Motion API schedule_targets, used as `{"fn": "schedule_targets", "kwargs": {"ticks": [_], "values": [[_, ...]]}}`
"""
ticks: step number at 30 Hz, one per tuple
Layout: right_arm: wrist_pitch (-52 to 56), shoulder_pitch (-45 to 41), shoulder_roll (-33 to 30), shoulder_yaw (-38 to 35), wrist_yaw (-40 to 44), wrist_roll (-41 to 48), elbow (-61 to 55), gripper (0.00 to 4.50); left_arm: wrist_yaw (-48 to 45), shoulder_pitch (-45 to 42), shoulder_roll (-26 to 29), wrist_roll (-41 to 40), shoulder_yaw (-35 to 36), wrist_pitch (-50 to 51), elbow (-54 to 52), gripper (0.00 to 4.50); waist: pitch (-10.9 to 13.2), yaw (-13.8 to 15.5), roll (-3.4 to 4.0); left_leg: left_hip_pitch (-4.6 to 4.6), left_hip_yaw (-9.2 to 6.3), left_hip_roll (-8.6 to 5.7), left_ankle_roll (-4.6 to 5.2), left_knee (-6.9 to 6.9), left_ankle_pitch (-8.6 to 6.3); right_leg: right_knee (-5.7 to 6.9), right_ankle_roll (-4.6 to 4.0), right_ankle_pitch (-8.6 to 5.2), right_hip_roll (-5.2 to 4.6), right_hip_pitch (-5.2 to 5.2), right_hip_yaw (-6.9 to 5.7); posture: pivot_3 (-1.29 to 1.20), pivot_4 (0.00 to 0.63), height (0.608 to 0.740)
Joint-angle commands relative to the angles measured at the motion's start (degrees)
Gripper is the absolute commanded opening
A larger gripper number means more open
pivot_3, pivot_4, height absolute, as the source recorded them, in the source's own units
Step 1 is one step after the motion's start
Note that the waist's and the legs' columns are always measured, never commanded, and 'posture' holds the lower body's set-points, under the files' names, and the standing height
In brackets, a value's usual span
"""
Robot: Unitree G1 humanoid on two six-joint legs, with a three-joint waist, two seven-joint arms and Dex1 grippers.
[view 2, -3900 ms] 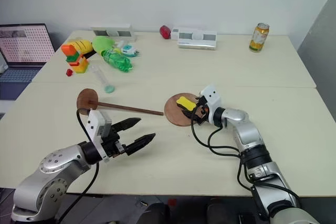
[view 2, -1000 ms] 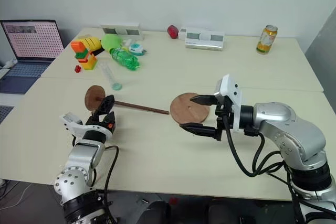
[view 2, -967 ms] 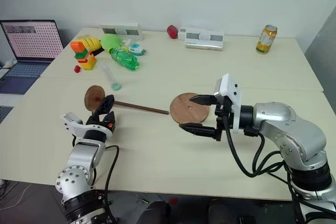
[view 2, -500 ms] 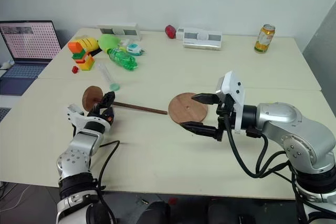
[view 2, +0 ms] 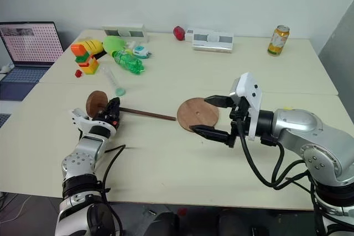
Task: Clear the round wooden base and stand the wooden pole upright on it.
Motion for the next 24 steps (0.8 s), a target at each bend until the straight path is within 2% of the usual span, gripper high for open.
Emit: {"fn": "schedule_targets", "kwargs": {"ticks": [1, 6, 12, 15, 18, 21, 24], "values": [[-0.34, -0.37, -0.50, -1.52, -0.88, 1.31, -1.97, 4.50, -0.18, -0.42, 0.12, -0.67, 1.26, 0.23, -0.93, 1.38, 0.00, -0.02, 0.00, 0.00, 0.00, 0.00, 0.00, 0.00, 0.00, 0.00, 0.00, 0.00, 0.00, 0.00, 0.00, 0.00, 0.150, 0.740], [-0.34, -0.66, -0.17, -1.32, -1.58, 1.69, -1.65, 4.50, 0.60, 0.30, -0.25, -1.53, 2.24, 0.45, -2.64, 0.42, 0.00, -0.02, -0.01, 0.00, 0.00, 0.00, 0.00, 0.00, 0.00, 0.00, 0.00, 0.00, 0.00, 0.00, 0.01, 0.00, 0.150, 0.740], [-1.29, -0.48, 0.36, -1.12, -1.90, 1.35, -0.40, 4.50, 4.01, 1.93, 1.41, -3.79, 3.87, 2.41, -8.76, 0.32, -0.01, -0.22, -0.02, 0.01, -0.01, 0.03, 0.01, 0.00, -0.01, 0.01, 0.00, 0.00, 0.01, 0.00, 0.01, 0.00, 0.150, 0.740], [-1.22, 0.41, 1.42, -3.12, -4.05, 2.06, -0.25, 4.50, 5.28, 3.14, 6.12, -5.69, 2.97, 7.68, -16.69, 0.30, 0.03, -0.38, -0.11, 0.01, -0.04, 0.05, 0.01, -0.01, -0.01, 0.01, 0.00, 0.00, 0.02, -0.01, 0.02, 0.00, 0.150, 0.740], [-1.20, 2.11, 2.70, -5.24, -6.80, 2.94, -0.83, 4.50, 7.51, 0.72, 9.82, -11.58, 3.99, 11.97, -22.02, 0.30, 0.13, -0.19, -0.28, -0.06, -0.11, 0.08, 0.00, -0.03, 0.00, 0.05, 0.00, 0.00, 0.06, -0.10, -0.01, 0.00, 0.150, 0.740], [-2.64, 7.04, 4.23, -5.27, -8.92, 1.67, -3.22, 4.50, 4.22, -5.90, 14.98, -11.81, -1.94, 16.97, -24.76, 0.30, 0.15, 0.24, -0.46, -0.11, -0.12, 0.03, 0.00, -0.01, 0.00, 0.03, 0.00, 0.00, -0.01, -0.12, 0.04, 0.00, 0.150, 0.740], [-5.61, 12.48, 6.35, -3.12, -11.43, -2.03, -6.09, 4.50, -1.55, -16.51, 16.55, -6.08, -12.13, 18.60, -23.17, 0.30, 0.20, 1.58, -0.73, -0.40, -0.22, -0.06, -0.04, 0.05, 0.02, 0.00, 0.00, 0.00, -0.01, -0.18, -0.27, 0.00, 0.150, 0.740]]}}
